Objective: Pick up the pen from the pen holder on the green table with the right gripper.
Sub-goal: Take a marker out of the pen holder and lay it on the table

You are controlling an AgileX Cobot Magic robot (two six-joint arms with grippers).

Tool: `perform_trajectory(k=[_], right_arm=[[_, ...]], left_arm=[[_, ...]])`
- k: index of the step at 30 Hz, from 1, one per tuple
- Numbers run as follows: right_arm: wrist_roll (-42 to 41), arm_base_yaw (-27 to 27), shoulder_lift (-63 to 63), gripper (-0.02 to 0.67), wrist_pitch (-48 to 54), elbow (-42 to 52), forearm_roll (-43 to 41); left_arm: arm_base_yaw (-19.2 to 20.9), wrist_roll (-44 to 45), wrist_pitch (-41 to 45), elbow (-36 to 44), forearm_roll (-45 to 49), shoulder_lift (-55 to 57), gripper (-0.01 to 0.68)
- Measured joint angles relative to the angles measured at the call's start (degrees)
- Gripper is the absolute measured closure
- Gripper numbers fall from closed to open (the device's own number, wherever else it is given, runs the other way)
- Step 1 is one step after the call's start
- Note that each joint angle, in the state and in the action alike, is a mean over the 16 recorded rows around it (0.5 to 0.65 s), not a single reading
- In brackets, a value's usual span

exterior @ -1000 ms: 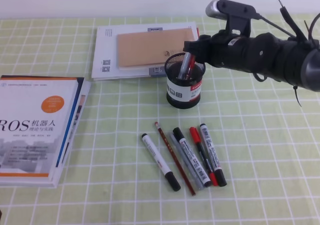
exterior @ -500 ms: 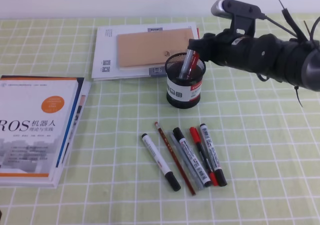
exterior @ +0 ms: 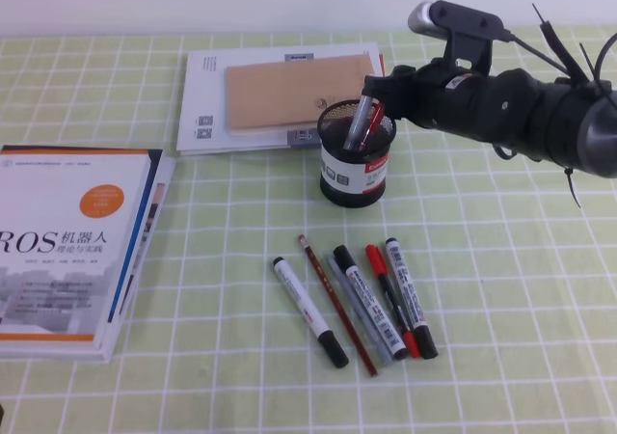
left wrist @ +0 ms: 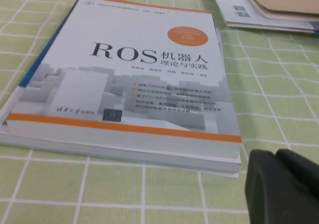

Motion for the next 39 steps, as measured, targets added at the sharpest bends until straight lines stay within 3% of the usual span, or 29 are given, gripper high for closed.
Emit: perform_trajectory(k=[17,39], right_arm=[[0.0,0.9,0.0,0.423,-0.3,0.0,0.2],[0.1,1.2,0.5,0.57,-0.9,0.0,0.5]], left_arm=[[0.0,0.0,0.0,0.0,0.0,0.0,0.68],[0.0,0.0,0.0,0.0,0.0,0.0,0.68]])
